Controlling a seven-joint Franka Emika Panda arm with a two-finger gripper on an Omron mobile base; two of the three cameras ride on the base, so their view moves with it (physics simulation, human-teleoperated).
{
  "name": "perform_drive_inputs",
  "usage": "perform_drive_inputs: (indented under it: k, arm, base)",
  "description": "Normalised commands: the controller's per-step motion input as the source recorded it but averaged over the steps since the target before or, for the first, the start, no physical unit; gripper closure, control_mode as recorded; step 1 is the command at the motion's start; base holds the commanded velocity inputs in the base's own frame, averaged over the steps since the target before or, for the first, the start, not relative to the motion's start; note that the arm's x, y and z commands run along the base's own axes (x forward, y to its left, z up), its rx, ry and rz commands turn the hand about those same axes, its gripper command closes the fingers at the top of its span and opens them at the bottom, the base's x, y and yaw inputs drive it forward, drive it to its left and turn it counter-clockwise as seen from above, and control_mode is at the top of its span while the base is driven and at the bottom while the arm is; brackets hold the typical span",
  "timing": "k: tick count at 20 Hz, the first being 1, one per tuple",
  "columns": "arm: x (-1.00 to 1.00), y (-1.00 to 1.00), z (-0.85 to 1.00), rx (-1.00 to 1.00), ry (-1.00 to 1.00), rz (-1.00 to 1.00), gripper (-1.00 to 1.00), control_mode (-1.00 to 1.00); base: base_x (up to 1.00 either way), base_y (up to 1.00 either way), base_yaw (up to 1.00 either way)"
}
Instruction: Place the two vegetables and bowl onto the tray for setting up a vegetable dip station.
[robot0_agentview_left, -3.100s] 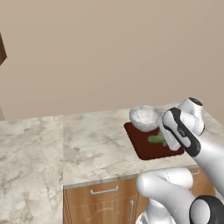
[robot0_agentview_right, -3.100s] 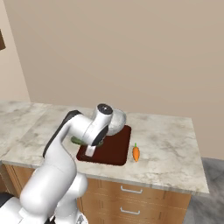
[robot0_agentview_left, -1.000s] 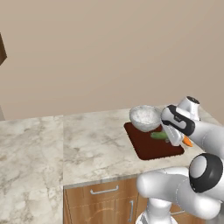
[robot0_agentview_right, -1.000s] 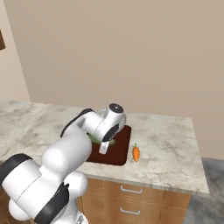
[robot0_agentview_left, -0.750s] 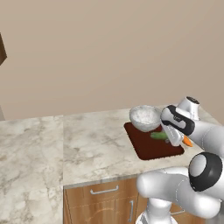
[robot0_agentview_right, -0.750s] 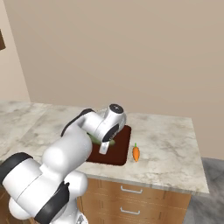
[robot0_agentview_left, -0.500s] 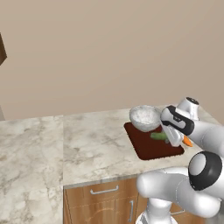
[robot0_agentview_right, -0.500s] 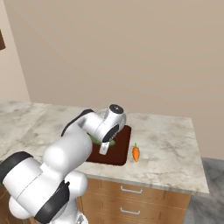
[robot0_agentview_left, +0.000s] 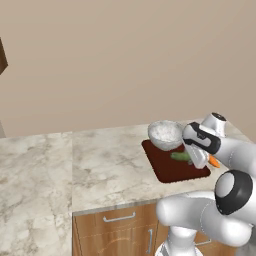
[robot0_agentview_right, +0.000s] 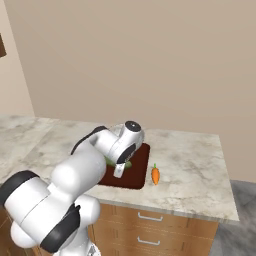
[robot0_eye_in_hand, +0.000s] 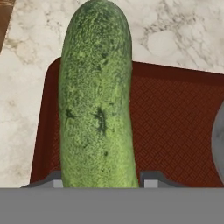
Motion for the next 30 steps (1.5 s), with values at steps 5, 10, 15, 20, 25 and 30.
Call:
perform_drive_inputs:
  k: [5,10,15,20,25,30]
  arm:
    - [0.04,0.0,-0.08,0.0,0.0,0.0,1.0,-1.0]
    - [0.03,0.0,-0.09,0.0,0.01,0.0,1.0,-1.0]
    - [0.03,0.0,-0.09,0.0,0.01,0.0,1.0,-1.0]
    - [0.03,0.0,-0.07,0.0,0.01,0.0,1.0,-1.0]
    - [0.01,0.0,-0.07,0.0,0.0,0.01,1.0,-1.0]
    - [0.0,0.0,-0.07,0.0,0.0,0.0,1.0,-1.0]
  base:
    - [0.0,0.0,0.0]
    - [0.0,0.0,0.0]
    - [0.0,0.0,0.0]
    - [0.0,0.0,0.0]
    - [0.0,0.0,0.0]
    - [0.0,0.0,0.0]
